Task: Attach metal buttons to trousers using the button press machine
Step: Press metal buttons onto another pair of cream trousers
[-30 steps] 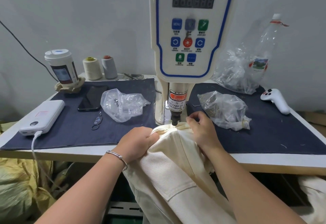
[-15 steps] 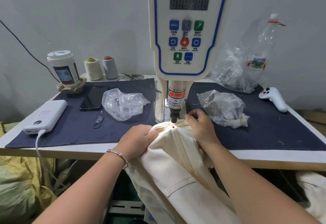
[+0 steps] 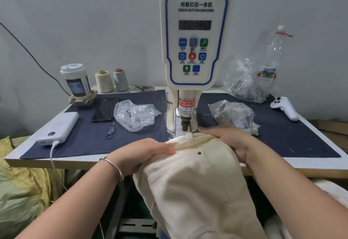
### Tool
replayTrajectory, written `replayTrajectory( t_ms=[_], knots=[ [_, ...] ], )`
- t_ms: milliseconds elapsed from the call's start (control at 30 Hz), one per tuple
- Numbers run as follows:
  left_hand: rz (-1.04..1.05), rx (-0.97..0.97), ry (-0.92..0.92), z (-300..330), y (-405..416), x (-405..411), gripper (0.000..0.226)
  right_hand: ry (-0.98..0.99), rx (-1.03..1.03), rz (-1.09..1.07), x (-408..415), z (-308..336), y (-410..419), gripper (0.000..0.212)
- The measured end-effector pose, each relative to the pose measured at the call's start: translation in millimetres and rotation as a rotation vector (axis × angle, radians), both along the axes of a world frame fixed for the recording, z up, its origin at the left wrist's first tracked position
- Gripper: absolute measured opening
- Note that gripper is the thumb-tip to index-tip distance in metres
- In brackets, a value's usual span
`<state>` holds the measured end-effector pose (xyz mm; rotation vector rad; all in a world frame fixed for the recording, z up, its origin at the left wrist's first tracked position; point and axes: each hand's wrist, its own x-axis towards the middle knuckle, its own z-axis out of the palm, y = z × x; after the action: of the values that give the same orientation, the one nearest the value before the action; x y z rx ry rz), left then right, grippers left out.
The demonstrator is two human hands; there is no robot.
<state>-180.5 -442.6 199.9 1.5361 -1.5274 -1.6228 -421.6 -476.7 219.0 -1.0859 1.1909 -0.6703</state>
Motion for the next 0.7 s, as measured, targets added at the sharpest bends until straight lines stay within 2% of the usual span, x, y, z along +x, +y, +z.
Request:
replayTrajectory(
  t_ms=[67, 167, 233, 333, 433, 500, 600, 633, 700],
  knots=[
    [-0.05, 0.02, 0.13, 7.3, 8.4, -0.2, 0.045, -0.116, 0.001, 0.135, -11.4, 9.1, 8.6, 0.039],
    [-0.12, 0.021, 0.232, 23.6, 20.2, -3.5, 0.051, -0.101, -0.068, 0.308, -22.7, 25.5, 19.9, 0.028],
    [-0.13, 0.029, 0.3, 35.1, 28.8, -8.9, 0.046, -0.026, -0.159, 0.256, -24.8, 35.1, 26.8, 0.026],
    [-0.08, 0.034, 0.408, 47.4, 40.4, -21.3, 0.056, 0.152, -0.409, 0.11, -25.8, 43.4, 39.3, 0.023],
    [-0.059, -0.026, 0.421, 58.0, 51.1, -37.1, 0.052, 0.319, -0.537, 0.04, -32.5, 47.3, 54.7, 0.014],
    [-0.035, -0.053, 0.415, 64.4, 56.6, -45.6, 0.048, 0.372, -0.535, 0.031, -43.7, 46.1, 66.4, 0.031],
    [0.009, -0.071, 0.419, 72.6, 64.1, -57.8, 0.051, 0.287, -0.38, 0.132, -64.3, 35.1, 93.4, 0.079],
    [0.013, -0.081, 0.422, 74.9, 66.5, -61.6, 0.052, 0.266, -0.328, 0.183, -68.8, 28.2, 104.2, 0.088],
    [-0.008, -0.094, 0.426, 80.2, 70.6, -67.2, 0.055, 0.284, -0.299, 0.229, -71.2, 11.8, 124.2, 0.088]
  ],
)
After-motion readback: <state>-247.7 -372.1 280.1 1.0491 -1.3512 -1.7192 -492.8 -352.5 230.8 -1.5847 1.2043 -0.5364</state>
